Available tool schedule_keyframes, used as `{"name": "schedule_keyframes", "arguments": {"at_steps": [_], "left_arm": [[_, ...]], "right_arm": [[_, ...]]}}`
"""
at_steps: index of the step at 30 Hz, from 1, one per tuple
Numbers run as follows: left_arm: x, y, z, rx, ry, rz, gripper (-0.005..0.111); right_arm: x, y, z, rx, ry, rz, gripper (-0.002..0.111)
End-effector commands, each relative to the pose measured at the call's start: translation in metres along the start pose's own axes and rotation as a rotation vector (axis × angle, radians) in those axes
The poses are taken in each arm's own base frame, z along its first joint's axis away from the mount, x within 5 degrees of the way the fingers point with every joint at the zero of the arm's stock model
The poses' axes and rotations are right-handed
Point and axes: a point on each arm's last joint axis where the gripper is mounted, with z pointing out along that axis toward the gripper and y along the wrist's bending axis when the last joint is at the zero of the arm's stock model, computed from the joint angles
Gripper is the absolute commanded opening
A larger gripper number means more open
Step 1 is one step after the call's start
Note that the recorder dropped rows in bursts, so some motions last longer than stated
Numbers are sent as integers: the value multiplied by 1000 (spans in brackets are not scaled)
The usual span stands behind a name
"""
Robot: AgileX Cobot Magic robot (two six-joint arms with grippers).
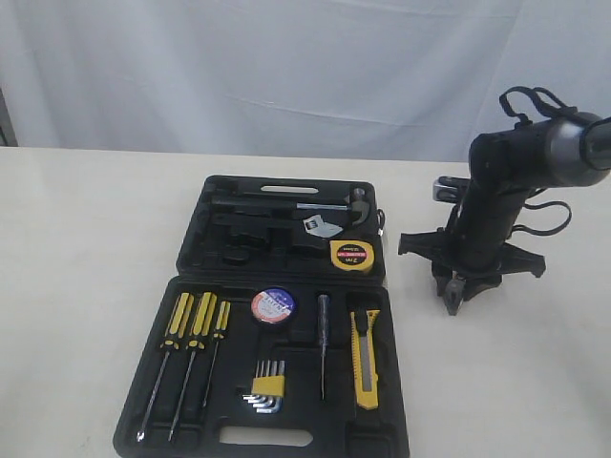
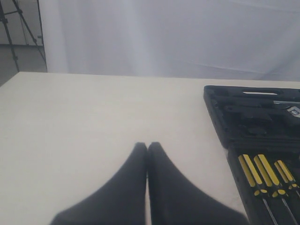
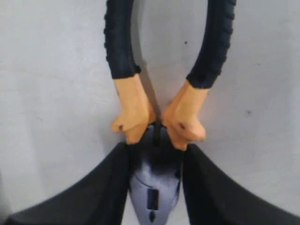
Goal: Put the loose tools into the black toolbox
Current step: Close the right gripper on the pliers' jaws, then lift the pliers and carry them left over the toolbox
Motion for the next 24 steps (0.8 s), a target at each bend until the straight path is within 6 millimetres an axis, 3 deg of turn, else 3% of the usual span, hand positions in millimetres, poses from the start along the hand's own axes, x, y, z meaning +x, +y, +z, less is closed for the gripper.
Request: {"name": "schedule_keyframes", "arguments": {"at_steps": [1,2,8,15,24], "left_arm": [[1,0,0,3,0,-5,0],[1,0,0,3,0,-5,0],[1,0,0,3,0,-5,0],[1,0,0,3,0,-5,0],[1,0,0,3,0,-5,0]], "right_arm": [[3,-2,9,12,30,-43,8],[3,-2,9,16,28,-54,0],[1,-3,-1,28,10,-96,0],[-7,-3,-34,21,-39,-168,0],[-5,-4,-41,34,-12,-225,0]]}}
